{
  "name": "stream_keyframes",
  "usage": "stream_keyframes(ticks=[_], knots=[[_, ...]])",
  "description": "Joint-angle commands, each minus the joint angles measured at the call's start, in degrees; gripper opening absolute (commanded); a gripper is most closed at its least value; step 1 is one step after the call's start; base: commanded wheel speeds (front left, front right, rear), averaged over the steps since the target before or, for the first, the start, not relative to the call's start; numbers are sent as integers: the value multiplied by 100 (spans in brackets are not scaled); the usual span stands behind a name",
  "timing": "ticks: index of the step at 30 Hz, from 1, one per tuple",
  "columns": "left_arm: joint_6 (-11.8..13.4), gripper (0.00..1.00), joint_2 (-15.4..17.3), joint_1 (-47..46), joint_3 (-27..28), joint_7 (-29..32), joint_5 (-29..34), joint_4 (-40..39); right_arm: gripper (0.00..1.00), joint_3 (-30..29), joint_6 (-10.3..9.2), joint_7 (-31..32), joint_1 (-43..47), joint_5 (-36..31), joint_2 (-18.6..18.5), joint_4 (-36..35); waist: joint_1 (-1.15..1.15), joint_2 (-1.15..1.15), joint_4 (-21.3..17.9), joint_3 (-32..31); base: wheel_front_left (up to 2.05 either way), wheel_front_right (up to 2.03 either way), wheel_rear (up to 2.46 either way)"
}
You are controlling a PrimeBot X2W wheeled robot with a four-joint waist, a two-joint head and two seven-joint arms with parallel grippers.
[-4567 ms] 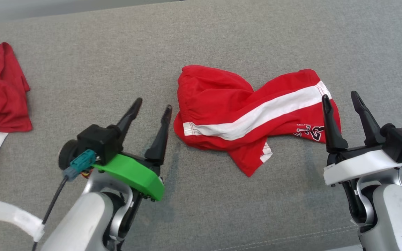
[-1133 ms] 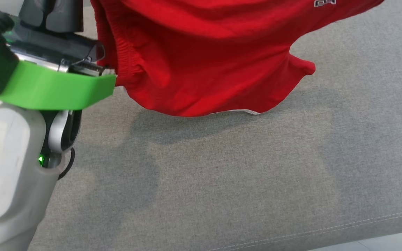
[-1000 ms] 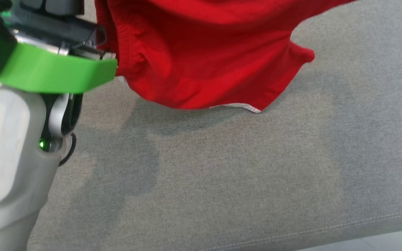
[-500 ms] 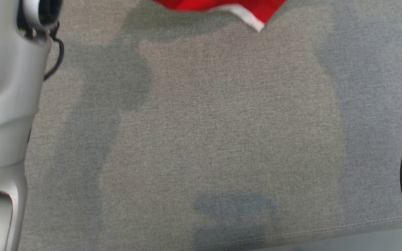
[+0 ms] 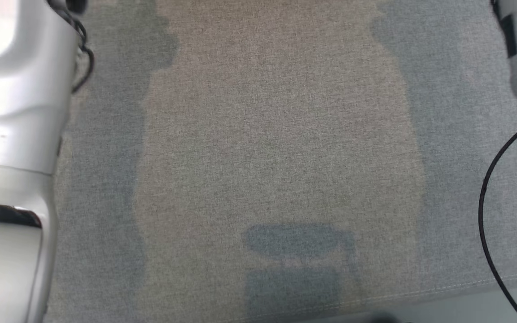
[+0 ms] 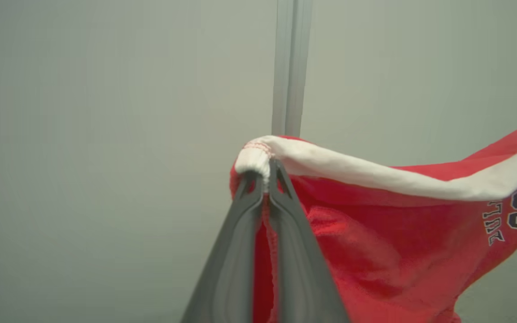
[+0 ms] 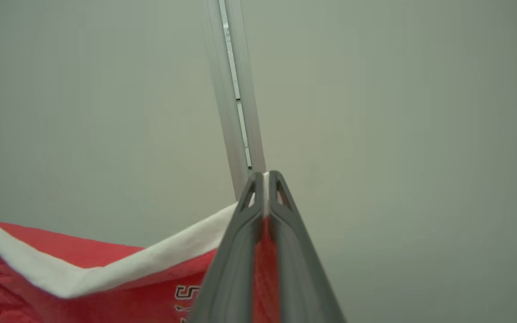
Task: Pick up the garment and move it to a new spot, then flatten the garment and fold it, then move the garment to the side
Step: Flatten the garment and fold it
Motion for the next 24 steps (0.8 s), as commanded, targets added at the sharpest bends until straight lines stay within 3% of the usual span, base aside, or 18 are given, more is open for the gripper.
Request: stream_keyframes(ticks=[1, 7, 11, 16, 24], knots=[[-61, 0, -56, 218, -31, -19, -61, 296, 0, 74, -2, -19, 205, 114, -17, 274, -1, 0, -2, 15, 0, 0, 0], [-190, 0, -273, 561, -41, -28, -334, 1263, 0, 391, -2, -20, 553, 507, -47, 994, -1, 0, 12, 47, 0, 0, 0], [-221, 0, -292, 719, -11, -30, -390, 1393, 0, 576, -3, -20, 765, 658, -131, 998, -1, 0, 22, 26, 0, 0, 0], [-234, 0, -317, 1325, 191, -30, -440, 1061, 0, 774, -3, -20, 1454, 735, -320, 546, -1, 0, 103, -145, 0, 0, 0], [-234, 0, -232, 2951, 729, -27, -97, -333, 0, 409, -3, -21, 3356, 573, -378, -945, -1, 0, 83, -428, 0, 0, 0]])
